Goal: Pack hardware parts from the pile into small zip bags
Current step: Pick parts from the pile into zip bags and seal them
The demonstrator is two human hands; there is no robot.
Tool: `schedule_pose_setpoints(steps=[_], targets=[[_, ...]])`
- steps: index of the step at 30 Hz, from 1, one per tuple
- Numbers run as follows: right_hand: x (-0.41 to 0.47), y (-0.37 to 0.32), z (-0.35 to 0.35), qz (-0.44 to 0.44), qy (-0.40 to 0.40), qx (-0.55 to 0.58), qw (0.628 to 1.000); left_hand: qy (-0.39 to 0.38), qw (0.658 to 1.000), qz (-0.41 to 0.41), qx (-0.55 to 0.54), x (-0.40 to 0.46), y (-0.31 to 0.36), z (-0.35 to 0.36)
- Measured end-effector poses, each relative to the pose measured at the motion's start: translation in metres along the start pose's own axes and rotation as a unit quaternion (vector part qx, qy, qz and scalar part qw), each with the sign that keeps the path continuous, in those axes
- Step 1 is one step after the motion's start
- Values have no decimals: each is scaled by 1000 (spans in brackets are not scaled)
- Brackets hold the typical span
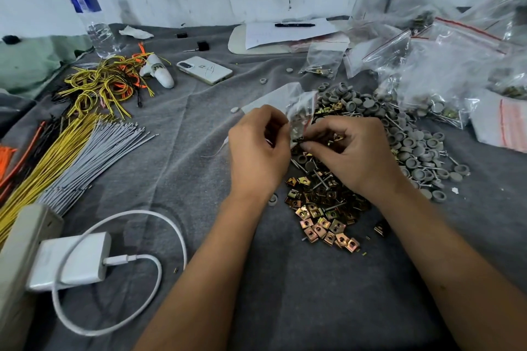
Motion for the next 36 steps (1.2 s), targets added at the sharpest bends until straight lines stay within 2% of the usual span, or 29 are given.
schedule_pose_setpoints(steps=[5,9,13,18,24,26,28,31,33,36], targets=[[0,-11,-4,-30,32,-119,992,-32,999,28,-20,1,4,8],[3,-9,8,-7,6,-168,986,-53,996,1,-69,1,1,11],[5,-5,7,31,20,-203,978,-59,990,-39,-118,2,-4,9],[4,-3,3,30,26,-170,985,-37,986,-72,-145,1,-10,4],[1,-2,-10,35,81,-112,990,-3,987,-86,-135,2,-16,-6],[1,2,-5,45,49,-125,990,10,989,-88,-116,2,-17,-9],[3,8,9,56,-36,-182,981,28,989,-91,-113,1,-17,-12],[2,15,31,81,-153,-268,948,77,982,-91,-150,-1,-17,-23],[2,16,36,98,-178,-290,935,172,975,-50,-134,-4,-9,-49],[2,15,36,104,-184,-284,935,335,941,48,-16,-19,17,-94]])
Point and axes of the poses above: each hand's wrist, its own x-axis towards the middle knuckle, its own z-axis out of the palm, y = z × x, the point moved 9 cm from there along x, towards the middle knuckle, and after that the axes turned 10 degrees about -y, right-handed, at the moved point
